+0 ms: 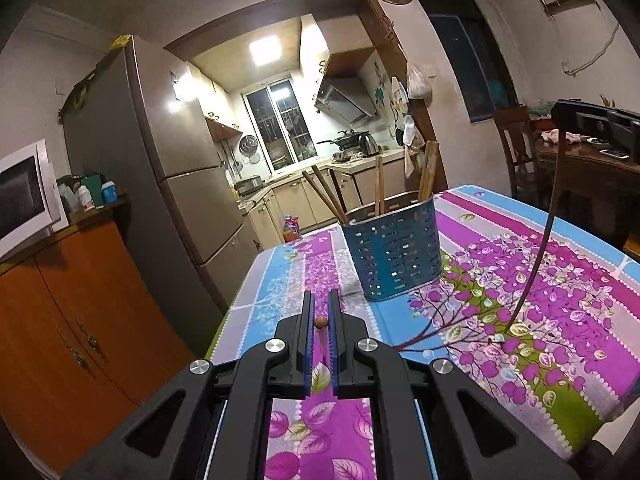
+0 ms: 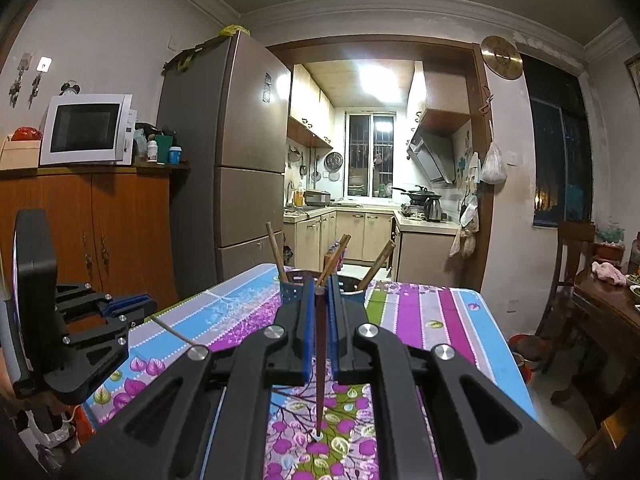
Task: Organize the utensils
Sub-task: 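Lift both held chopsticks and carry them upright above the blue holder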
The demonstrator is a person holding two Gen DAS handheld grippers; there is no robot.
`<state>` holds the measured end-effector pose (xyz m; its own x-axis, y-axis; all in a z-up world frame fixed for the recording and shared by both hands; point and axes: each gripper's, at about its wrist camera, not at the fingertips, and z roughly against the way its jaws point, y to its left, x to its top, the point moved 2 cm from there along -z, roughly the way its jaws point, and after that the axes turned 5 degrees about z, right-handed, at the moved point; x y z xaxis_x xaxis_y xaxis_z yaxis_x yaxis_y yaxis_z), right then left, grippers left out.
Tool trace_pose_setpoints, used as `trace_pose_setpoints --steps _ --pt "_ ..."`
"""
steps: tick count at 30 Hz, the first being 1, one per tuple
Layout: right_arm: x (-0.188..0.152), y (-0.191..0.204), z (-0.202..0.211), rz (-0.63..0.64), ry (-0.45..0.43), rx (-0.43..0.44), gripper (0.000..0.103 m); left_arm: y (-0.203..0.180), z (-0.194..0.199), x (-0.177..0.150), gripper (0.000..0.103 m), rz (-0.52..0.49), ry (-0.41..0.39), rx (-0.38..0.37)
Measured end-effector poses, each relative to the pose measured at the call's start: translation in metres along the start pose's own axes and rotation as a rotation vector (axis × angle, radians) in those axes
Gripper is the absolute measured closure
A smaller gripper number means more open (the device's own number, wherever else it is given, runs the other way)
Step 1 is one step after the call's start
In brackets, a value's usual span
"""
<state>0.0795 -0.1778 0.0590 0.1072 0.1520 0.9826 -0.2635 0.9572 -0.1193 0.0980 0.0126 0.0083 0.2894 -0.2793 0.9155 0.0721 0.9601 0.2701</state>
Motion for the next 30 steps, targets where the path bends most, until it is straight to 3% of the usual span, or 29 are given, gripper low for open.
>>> trace_pose_setpoints --steps 21,30 --pt "0.041 -0.009 -0.056 -0.020 0.001 0.050 0.098 0.006 -0.029 0.034 0.095 -0.055 -0.043 0.058" --pt "0.066 -0.019 -0.078 -0.010 -0.008 0.039 0.098 0.024 -0.050 0.069 0.095 0.032 -0.035 -0.038"
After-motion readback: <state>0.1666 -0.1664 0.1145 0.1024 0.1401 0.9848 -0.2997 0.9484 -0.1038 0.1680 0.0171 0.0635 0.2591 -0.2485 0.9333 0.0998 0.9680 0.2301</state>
